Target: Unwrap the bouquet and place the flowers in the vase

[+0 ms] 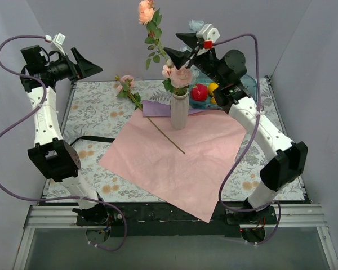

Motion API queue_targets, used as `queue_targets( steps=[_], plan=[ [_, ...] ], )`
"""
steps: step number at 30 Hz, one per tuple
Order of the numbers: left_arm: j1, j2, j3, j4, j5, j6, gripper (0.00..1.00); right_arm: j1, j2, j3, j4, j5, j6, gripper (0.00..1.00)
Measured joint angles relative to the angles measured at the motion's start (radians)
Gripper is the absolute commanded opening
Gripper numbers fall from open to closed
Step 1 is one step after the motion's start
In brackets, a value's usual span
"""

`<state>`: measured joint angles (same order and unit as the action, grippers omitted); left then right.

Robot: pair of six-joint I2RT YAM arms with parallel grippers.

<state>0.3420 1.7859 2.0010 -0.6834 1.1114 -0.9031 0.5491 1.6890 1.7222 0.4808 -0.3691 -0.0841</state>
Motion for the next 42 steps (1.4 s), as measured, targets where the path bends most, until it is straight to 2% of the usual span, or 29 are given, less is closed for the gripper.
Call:
queue_targets(
  steps=[5, 7, 12, 14, 18, 19, 23, 24, 34, 37, 42],
  plan=[
    [-0.136, 0.014, -0.031, 0.028, -0.097, -0.005, 0.98, 0.001, -0.158, -0.075, 0.105, 0.000, -0.026, 0.69],
    [-0.203, 0.052, 0.018, 0.037, -0.162, -0.033, 0.98, 0.001, -0.213, -0.113, 0.155, -0.003, -0.025, 0.69],
    [-0.345, 0.240, 0.224, 0.089, -0.408, -0.075, 0.98, 0.001, -0.299, -0.185, 0.211, -0.009, -0.016, 0.68],
    [-0.398, 0.319, 0.268, 0.092, -0.513, -0.078, 0.98, 0.001, -0.327, -0.215, 0.210, -0.012, -0.009, 0.67],
    [-0.462, 0.447, 0.291, 0.095, -0.610, -0.111, 0.98, 0.001, -0.382, -0.280, 0.204, -0.023, 0.002, 0.61],
    [-0.467, 0.472, 0.291, 0.100, -0.613, -0.121, 0.98, 0.001, -0.396, -0.297, 0.202, -0.026, 0.005, 0.59],
    [-0.462, 0.579, 0.323, 0.137, -0.600, -0.189, 0.98, 0.001, -0.479, -0.391, 0.204, -0.030, 0.023, 0.40],
    [-0.456, 0.597, 0.333, 0.153, -0.594, -0.212, 0.98, 0.001, -0.500, -0.415, 0.207, -0.032, 0.028, 0.38],
    [-0.431, 0.634, 0.381, 0.529, -0.443, -0.520, 0.98, 0.001, -0.611, -0.568, 0.223, -0.033, 0.060, 0.30],
    [-0.439, 0.649, 0.438, 0.643, -0.412, -0.573, 0.98, 0.001, -0.610, -0.577, 0.221, -0.033, 0.063, 0.29],
    [-0.457, 0.649, 0.446, 0.807, -0.367, -0.639, 0.98, 0.001, -0.612, -0.593, 0.225, -0.034, 0.067, 0.26]
  ],
)
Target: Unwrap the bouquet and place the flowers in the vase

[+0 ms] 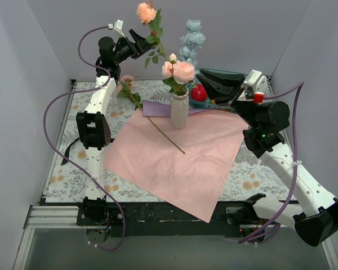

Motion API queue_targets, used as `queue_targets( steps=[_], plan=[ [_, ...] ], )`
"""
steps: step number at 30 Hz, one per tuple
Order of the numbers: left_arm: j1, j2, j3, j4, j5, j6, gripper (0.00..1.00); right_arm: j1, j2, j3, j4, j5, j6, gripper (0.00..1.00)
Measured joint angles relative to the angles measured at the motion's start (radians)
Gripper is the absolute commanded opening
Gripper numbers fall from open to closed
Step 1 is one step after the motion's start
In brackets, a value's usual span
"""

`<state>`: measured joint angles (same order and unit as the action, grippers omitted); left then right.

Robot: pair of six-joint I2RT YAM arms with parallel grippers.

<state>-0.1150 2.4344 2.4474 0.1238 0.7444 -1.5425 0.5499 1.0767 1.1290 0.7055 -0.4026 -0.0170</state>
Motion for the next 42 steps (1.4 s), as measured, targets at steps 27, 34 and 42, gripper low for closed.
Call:
queue_targets(
  steps=[27, 34, 42],
  plan=[
    [-0.084, -0.029, -0.061, 0.365, 0.248, -0.050, 0.98, 0.000, -0.039, -0.026, -0.031, 0.011, 0.017, 0.21],
    [-0.115, -0.095, -0.117, 0.422, 0.302, -0.039, 0.98, 0.000, -0.039, -0.026, -0.049, 0.023, 0.017, 0.20],
    [-0.143, -0.146, -0.108, 0.431, 0.345, 0.003, 0.98, -0.011, -0.038, -0.026, -0.067, 0.035, -0.002, 0.21]
  ],
)
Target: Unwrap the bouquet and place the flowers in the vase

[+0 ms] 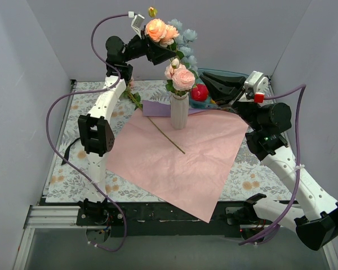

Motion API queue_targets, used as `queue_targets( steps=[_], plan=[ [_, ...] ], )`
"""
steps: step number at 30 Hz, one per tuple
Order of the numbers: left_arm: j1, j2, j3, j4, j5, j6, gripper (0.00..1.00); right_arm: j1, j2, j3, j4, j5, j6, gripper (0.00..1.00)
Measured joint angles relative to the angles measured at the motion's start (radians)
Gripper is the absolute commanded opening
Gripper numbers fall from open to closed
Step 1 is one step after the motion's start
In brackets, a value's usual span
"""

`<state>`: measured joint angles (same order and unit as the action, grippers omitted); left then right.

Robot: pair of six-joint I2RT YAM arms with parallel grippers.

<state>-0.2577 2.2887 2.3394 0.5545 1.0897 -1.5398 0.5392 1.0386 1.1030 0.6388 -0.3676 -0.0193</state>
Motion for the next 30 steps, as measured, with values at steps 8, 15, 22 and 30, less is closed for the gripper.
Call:
queue_targets(
  steps=[8, 15, 22, 30],
  plan=[
    [0.022, -0.114, -0.060, -0.187, -0.050, 0.201, 0.98, -0.001, 0.000, 0.000, -0.018, 0.011, -0.020, 0.22],
    [0.230, -0.195, -0.034, -0.135, -0.005, 0.024, 0.98, 0.008, 0.073, 0.150, -0.153, -0.001, -0.059, 0.40],
    [0.624, -0.307, -0.045, -0.060, 0.046, -0.253, 0.98, 0.293, 0.318, 0.592, -0.493, 0.090, -0.298, 0.92],
    [0.760, -0.397, -0.384, -0.271, 0.154, -0.123, 0.98, 0.372, 0.591, 0.637, -0.618, 0.023, -0.249, 0.96]
  ],
)
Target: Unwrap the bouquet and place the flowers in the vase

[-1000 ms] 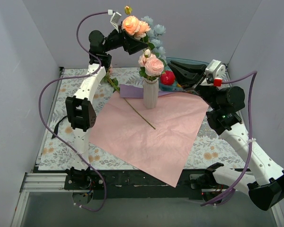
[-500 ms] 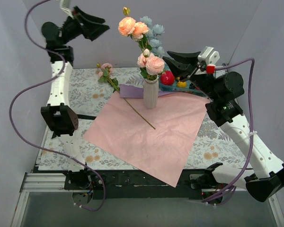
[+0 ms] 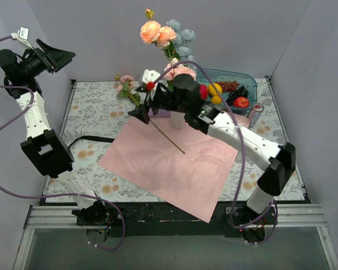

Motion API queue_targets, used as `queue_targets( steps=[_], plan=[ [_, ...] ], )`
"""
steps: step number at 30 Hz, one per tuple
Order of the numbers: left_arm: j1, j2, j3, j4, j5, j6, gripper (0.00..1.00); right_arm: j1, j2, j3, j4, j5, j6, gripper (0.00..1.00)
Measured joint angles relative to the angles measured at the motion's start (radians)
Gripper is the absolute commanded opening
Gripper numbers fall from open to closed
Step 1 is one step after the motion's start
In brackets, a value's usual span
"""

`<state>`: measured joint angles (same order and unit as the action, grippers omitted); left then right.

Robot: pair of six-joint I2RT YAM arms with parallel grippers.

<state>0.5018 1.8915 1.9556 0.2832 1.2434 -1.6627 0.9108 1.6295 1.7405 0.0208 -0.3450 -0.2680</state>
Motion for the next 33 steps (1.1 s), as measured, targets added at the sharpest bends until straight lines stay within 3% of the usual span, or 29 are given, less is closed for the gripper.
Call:
queue_targets(
  steps=[3, 8, 12, 16, 21, 33],
  plan=[
    [0.000, 0.000, -0.087, -0.164, 0.004, 0.137, 0.98, 0.007, 0.089, -0.103, -0.022, -0.004, 0.066, 0.97],
    [-0.002, -0.031, -0.129, -0.319, 0.002, 0.286, 0.98, 0.107, 0.316, -0.070, -0.122, 0.361, 0.040, 0.98],
    [-0.002, -0.098, -0.159, -0.352, 0.003, 0.347, 0.98, 0.158, 0.365, -0.181, -0.097, 0.518, 0.055, 0.82],
    [-0.002, -0.153, -0.182, -0.357, 0.010, 0.390, 0.98, 0.129, 0.430, -0.157, -0.087, 0.622, 0.100, 0.78],
    [-0.002, -0.167, -0.184, -0.359, 0.023, 0.421, 0.98, 0.078, 0.504, -0.130, -0.009, 0.711, 0.129, 0.73],
    [-0.003, -0.167, -0.214, -0.369, 0.037, 0.460, 0.98, 0.041, 0.678, -0.014, 0.036, 0.717, 0.190, 0.65]
  ],
)
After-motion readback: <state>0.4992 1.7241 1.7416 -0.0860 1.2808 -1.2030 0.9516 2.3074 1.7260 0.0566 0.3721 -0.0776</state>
